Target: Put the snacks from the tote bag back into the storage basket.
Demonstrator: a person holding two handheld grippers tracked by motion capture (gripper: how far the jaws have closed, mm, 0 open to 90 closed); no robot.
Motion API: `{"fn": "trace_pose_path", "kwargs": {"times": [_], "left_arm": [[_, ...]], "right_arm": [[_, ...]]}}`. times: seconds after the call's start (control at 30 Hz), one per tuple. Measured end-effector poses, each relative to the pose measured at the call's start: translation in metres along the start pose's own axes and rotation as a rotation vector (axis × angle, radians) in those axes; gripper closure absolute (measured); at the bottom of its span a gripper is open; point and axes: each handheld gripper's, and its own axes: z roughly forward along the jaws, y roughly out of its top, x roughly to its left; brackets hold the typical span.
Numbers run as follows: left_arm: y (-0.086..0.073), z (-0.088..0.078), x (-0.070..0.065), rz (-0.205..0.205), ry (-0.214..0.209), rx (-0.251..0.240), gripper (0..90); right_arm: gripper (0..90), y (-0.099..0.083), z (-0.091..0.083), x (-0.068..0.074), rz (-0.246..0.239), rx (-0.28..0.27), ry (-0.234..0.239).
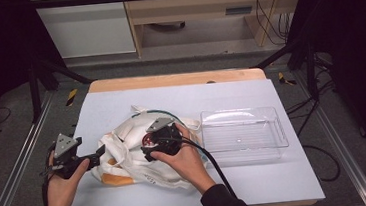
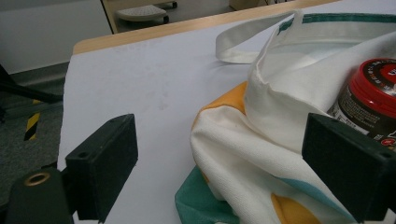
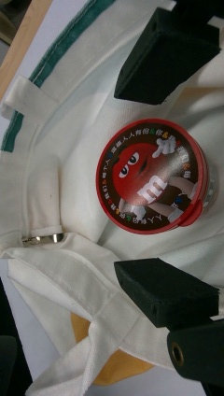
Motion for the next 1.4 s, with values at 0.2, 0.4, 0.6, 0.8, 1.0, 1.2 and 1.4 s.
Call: {"fn": "trace_pose_path", "kwargs": {"times": [0.2,0.4,0.6,0.8,1.0,1.2,1.4], "left_arm": [[0.0,0.0,0.0,-0.008,0.0,-0.002,10.2],[0.0,0.001,-0.001,-0.001,-0.004,-0.002,10.2],[0.001,0.001,-0.001,0.009,-0.011,0.001,10.2],[0.001,0.002,-0.002,0.009,-0.012,0.0,10.2],[0.001,0.001,-0.002,0.005,-0.011,0.0,10.2],[0.001,0.002,-0.002,0.012,-0.014,0.001,10.2],[0.001,0.003,-0.002,0.015,-0.015,0.002,10.2]], "right_arm": [[14.9,-0.003,0.006,0.0,-0.005,0.01,0.012],[15.3,-0.006,0.011,-0.003,0.002,0.021,0.017],[15.9,-0.011,0.018,-0.004,0.018,0.032,0.021],[17.1,-0.014,0.023,-0.004,0.023,0.044,0.032],[19.7,-0.017,0.026,-0.005,0.018,0.058,0.032],[23.6,-0.018,0.026,-0.007,0.004,0.058,0.027],[25.3,-0.02,0.027,-0.007,0.003,0.06,0.032]]}}
